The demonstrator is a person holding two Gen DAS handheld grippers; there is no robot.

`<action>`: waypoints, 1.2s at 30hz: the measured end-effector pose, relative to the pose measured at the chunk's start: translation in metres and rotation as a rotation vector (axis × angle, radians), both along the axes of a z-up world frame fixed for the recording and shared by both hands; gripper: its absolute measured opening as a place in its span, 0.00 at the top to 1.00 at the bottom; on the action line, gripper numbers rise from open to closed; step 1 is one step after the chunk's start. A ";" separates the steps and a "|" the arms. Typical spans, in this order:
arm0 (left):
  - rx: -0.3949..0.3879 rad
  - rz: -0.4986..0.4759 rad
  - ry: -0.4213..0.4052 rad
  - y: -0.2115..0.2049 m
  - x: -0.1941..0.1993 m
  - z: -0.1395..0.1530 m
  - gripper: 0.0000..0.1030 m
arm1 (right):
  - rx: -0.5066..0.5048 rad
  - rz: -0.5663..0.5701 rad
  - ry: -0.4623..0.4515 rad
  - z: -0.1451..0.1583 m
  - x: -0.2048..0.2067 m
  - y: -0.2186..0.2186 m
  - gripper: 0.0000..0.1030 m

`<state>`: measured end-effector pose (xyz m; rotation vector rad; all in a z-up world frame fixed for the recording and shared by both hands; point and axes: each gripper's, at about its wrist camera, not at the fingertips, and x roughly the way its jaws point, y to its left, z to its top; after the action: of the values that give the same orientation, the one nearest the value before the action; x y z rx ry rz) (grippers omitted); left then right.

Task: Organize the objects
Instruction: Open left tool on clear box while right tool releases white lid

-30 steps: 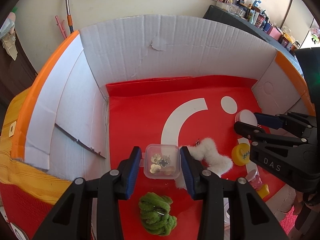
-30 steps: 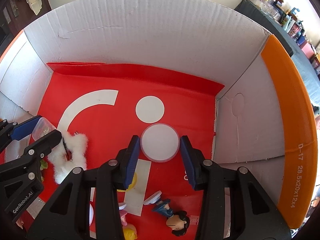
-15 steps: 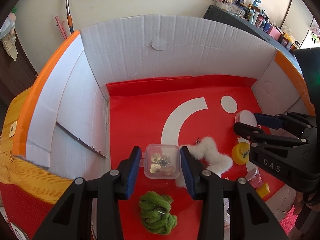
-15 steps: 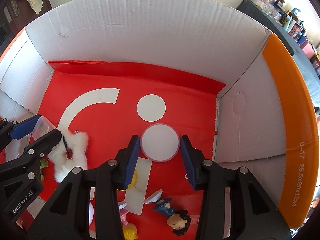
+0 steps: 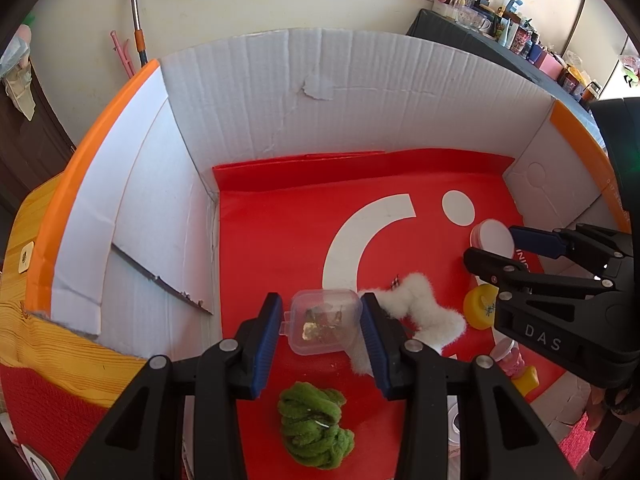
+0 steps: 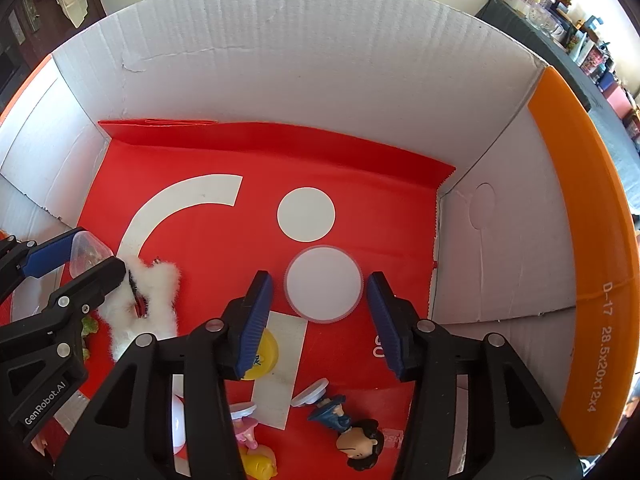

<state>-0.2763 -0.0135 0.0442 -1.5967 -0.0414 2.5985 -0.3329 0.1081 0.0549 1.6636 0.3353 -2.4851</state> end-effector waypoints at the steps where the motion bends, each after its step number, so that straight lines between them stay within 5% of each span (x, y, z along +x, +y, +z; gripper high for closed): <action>1: 0.000 0.000 0.000 0.000 0.000 0.000 0.59 | 0.000 0.000 0.000 0.000 0.000 0.000 0.53; 36: 0.021 -0.013 0.041 0.008 0.017 0.019 0.51 | -0.037 0.027 0.093 0.034 0.015 -0.010 0.50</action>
<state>-0.2594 -0.0051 0.0628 -1.5310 -0.0549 2.6111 -0.3177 0.0983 0.0893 1.5229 0.3177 -2.5386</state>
